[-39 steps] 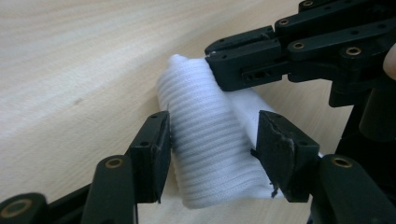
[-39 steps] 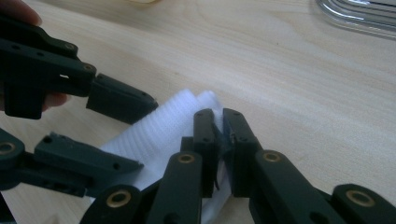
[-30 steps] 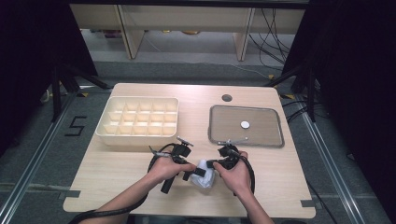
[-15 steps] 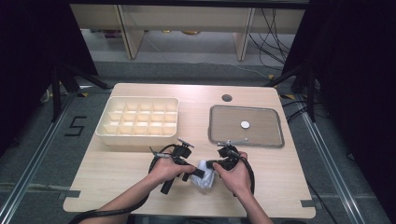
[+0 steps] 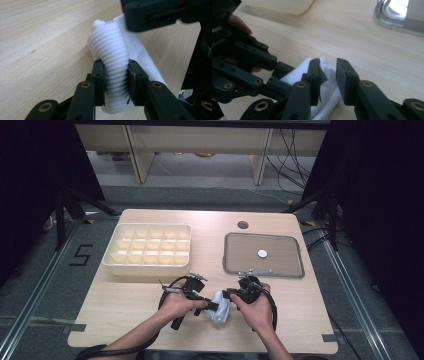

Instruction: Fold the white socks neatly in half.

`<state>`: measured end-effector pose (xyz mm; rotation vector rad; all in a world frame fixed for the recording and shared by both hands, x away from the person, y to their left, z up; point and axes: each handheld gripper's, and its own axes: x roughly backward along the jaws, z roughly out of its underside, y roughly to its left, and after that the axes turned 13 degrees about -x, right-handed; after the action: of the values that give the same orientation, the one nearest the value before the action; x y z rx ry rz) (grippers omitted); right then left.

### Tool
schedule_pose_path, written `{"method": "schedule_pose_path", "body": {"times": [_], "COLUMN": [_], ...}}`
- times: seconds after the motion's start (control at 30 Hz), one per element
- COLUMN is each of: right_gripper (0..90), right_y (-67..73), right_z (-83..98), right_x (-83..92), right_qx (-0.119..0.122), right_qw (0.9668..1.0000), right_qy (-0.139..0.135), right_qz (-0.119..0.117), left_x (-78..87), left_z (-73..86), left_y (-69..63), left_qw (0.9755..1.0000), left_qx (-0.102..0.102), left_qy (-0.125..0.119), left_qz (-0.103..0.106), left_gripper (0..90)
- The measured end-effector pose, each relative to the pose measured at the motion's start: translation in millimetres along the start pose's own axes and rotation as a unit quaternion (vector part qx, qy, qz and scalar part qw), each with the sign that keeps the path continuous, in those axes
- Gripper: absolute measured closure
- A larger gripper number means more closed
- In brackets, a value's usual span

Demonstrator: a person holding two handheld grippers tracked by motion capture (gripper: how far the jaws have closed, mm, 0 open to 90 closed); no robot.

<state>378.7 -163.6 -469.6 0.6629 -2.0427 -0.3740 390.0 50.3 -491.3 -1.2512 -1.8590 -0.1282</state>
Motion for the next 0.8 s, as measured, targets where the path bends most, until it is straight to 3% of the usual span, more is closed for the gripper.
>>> {"method": "schedule_pose_path", "body": {"times": [0.07,0.1,0.13,0.2,0.23,0.3,0.33,0.47,0.5,0.53,0.67,0.77,0.8], "right_gripper": [69.5,68.6,68.0,67.1,67.2,67.2,66.7,65.7,65.4,65.2,63.2,62.5,62.3], "right_y": [-2.0,-1.5,-5.9,-10.8,-14.1,-17.0,-24.6,-31.0,-29.7,-34.4,-41.0,-41.3,-42.9], "right_z": [-0.7,0.3,-0.8,0.0,1.3,4.0,6.4,11.4,14.2,14.5,19.4,21.0,20.9], "right_x": [8.7,13.5,15.9,22.9,26.1,30.0,31.7,33.8,33.7,33.8,37.3,37.9,38.4], "right_qx": [-0.003,-0.02,-0.003,-0.003,-0.007,-0.017,-0.006,-0.009,-0.025,-0.002,0.011,0.004,0.016], "right_qw": [0.9999,0.9995,0.9995,0.9992,0.9988,0.9986,0.9982,0.9984,0.9981,0.998,0.9968,0.9965,0.9962], "right_qy": [-0.016,-0.024,-0.032,-0.04,-0.048,-0.049,-0.056,-0.054,-0.054,-0.06,-0.072,-0.076,-0.08], "right_qz": [0.002,0.001,0.003,0.007,0.01,0.011,0.02,0.013,0.017,0.022,0.033,0.033,0.03], "left_x": [2.2,2.9,3.4,5.8,8.1,11.6,15.8,22.9,25.4,28.4,41.3,51.4,54.6], "left_z": [1.8,2.3,3.4,5.4,5.2,7.4,9.8,13.5,14.6,15.4,18.0,18.8,19.0], "left_y": [-0.3,-0.5,-0.9,-1.5,-2.2,-2.3,-2.6,-3.5,-3.4,-4.1,-3.0,-0.6,-0.1], "left_qw": [0.9999,0.9999,0.9998,0.9994,0.9995,0.9991,0.9987,0.9973,0.9968,0.9963,0.9945,0.9932,0.9925], "left_qx": [-0.012,-0.014,-0.015,-0.021,-0.02,-0.025,-0.027,-0.032,-0.032,-0.034,-0.034,-0.03,-0.03], "left_qy": [-0.005,-0.008,-0.015,-0.029,-0.024,-0.032,-0.043,-0.064,-0.073,-0.076,-0.096,-0.11,-0.114], "left_qz": [0.0,0.0,0.0,-0.003,-0.005,-0.008,-0.012,-0.016,-0.011,-0.018,-0.024,-0.026,-0.034], "left_gripper": [70.0,70.0,70.1,70.1,70.1,70.1,70.2,70.2,70.3,70.2,70.2,70.2,70.2]}}
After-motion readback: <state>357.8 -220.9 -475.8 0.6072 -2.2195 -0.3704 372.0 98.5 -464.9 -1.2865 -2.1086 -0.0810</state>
